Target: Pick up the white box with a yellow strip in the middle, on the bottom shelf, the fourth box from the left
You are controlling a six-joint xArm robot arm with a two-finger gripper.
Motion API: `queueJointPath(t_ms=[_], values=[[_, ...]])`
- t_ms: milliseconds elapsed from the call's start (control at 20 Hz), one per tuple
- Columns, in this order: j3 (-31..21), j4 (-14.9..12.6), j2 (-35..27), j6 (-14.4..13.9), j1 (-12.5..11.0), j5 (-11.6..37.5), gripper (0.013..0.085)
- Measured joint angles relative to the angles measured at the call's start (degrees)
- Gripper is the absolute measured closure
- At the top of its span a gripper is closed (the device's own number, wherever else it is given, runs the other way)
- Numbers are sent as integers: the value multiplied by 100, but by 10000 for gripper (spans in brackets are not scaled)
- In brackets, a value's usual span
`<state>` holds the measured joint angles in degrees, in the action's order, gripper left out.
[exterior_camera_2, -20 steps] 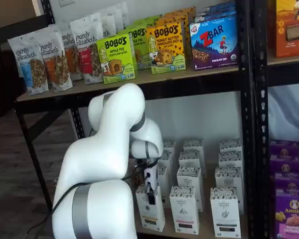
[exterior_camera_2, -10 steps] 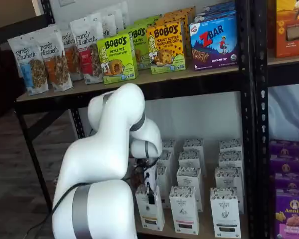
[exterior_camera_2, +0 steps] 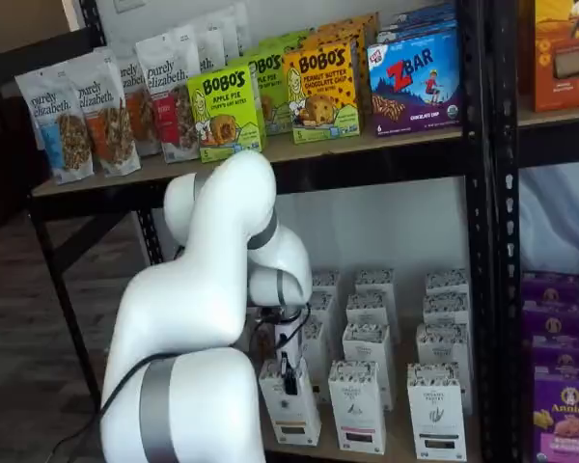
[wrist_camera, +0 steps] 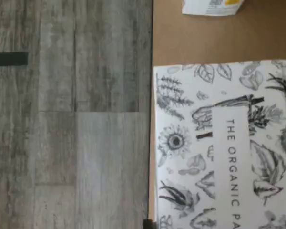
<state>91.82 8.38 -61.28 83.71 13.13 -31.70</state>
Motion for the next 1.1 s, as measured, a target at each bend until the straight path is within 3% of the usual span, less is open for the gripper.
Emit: queueJointPath(t_ms=[200,750,1100], values=[[-226,192,170,162,7,-17,490],[-1370,89,956,47,65,311,490],[-2159,269,1510,146,147,477,490]])
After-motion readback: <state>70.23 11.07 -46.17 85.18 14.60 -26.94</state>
